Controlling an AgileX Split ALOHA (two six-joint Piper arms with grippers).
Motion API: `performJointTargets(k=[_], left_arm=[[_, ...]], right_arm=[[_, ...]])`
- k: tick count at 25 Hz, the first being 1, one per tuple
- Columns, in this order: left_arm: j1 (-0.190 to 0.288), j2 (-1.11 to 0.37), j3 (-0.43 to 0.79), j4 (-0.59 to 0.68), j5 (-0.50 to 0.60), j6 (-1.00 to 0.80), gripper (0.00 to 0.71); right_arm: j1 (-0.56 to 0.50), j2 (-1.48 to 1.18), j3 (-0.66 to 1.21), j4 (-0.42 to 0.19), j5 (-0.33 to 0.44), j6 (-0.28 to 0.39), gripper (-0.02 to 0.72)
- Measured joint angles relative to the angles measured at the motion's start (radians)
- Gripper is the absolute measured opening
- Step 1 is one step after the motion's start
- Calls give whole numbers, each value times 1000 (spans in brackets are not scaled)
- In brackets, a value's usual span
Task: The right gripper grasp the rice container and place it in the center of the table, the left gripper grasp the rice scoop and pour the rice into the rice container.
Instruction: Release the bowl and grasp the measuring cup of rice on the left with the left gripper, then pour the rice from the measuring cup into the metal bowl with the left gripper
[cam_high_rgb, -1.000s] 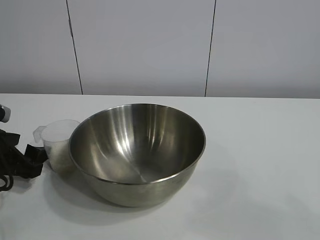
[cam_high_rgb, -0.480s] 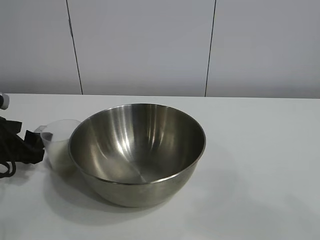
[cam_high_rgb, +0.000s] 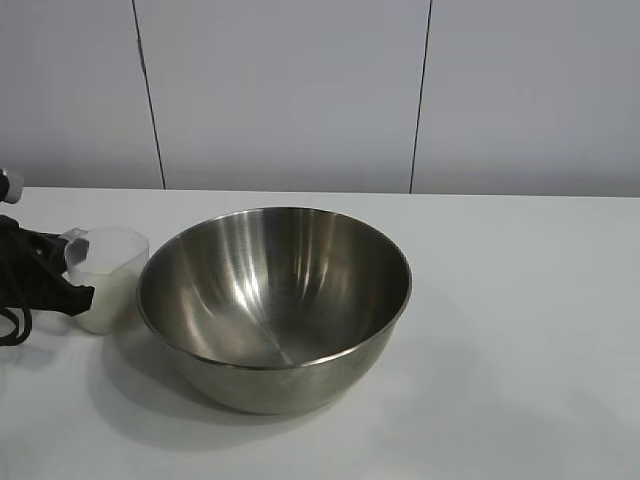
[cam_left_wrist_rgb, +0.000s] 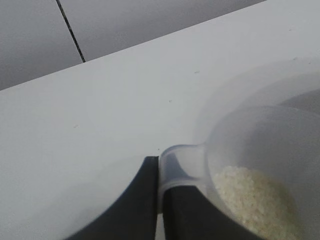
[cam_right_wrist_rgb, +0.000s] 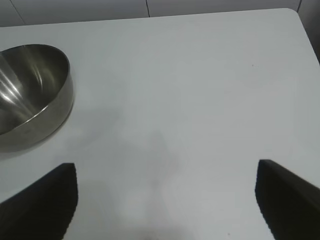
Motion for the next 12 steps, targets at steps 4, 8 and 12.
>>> performJointTargets(k=[4, 8, 12], left_arm=[[0, -68, 0, 3, 4, -48, 6], [0, -169, 0, 5, 9, -56, 6], [-5, -286, -23, 38, 79, -55, 6]], right_arm=[[0, 0, 0, 1, 0, 0, 661], [0, 0, 0, 1, 0, 0, 661], [0, 0, 0, 1, 0, 0, 661]])
